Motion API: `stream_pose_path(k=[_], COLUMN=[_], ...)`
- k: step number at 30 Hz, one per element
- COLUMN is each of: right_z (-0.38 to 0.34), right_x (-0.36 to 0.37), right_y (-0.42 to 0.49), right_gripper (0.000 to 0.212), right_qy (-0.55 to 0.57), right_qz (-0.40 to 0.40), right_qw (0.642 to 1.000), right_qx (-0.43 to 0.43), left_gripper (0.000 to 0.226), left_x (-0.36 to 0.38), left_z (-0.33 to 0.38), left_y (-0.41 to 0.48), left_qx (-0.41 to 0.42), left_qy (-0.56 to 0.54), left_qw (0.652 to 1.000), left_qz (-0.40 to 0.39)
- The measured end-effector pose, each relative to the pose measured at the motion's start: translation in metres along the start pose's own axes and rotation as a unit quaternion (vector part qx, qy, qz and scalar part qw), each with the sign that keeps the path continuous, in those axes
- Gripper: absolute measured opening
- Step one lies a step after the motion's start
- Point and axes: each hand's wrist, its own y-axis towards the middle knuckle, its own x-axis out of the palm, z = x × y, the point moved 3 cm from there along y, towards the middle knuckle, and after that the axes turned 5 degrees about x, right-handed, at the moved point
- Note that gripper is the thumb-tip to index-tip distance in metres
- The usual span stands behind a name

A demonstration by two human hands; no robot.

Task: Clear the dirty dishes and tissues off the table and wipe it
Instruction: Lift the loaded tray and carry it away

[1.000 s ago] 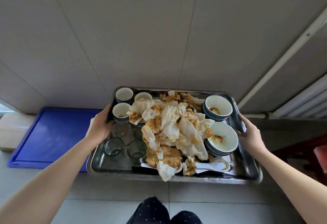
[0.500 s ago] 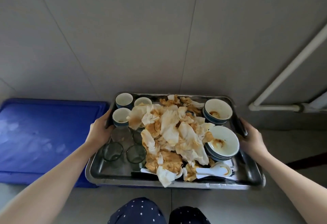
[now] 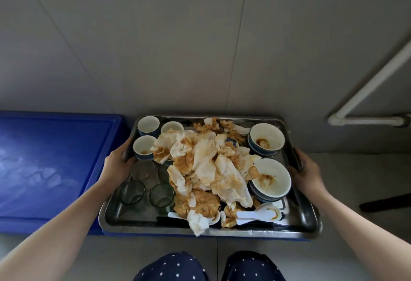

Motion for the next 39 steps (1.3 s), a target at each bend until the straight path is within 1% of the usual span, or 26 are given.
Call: stream_pose_path(k=[4,8,12,18,22,25,28,31,37,39], right_z=[-0.003,-0.003,-0.001,-0.006,-0.010,-0.010,-0.010,-0.009,-0.011,-0.011], right_x=[0.009,0.013,0.014,0.014,0.015,0.015,0.015,0.015,0.013,0.013], right_y=[0.010,0.019,0.023,0.019,0.016,0.015,0.014,0.014,0.013,0.014], right_gripper=[0.068,0.067,0.068,0.067,0.067,0.067,0.067,0.067,0.066,0.066], right_qy=[0.016,0.002,-0.017,-0.032,-0.038,-0.045,-0.051,-0.050,-0.045,-0.055], right_qz=[0.008,0.027,0.026,0.025,0.020,0.021,0.022,0.021,0.022,0.006], right_qw=[1.000,1.000,0.999,0.999,0.999,0.999,0.998,0.998,0.999,0.998], right_qx=[-0.005,-0.008,-0.012,-0.020,-0.015,-0.014,-0.013,-0.009,-0.009,0.005], left_gripper=[0.067,0.066,0.066,0.070,0.067,0.065,0.063,0.062,0.058,0.056], left_x=[0.007,0.014,0.020,0.020,0.020,0.021,0.018,0.017,0.017,0.014], left_z=[-0.011,-0.018,-0.024,-0.027,-0.026,-0.022,-0.020,-0.020,-0.020,-0.022], left_y=[0.005,0.018,0.023,0.021,0.020,0.018,0.017,0.016,0.020,0.021], left_qx=[-0.004,-0.003,-0.006,-0.007,-0.014,-0.019,-0.039,-0.046,-0.050,-0.053], left_qy=[-0.024,-0.045,-0.064,-0.063,-0.058,-0.027,0.062,0.131,0.164,0.171], left_qw=[1.000,0.999,0.998,0.998,0.998,0.999,0.997,0.990,0.985,0.984], left_qz=[0.007,0.005,-0.001,0.003,0.001,-0.002,0.018,0.008,0.001,-0.010])
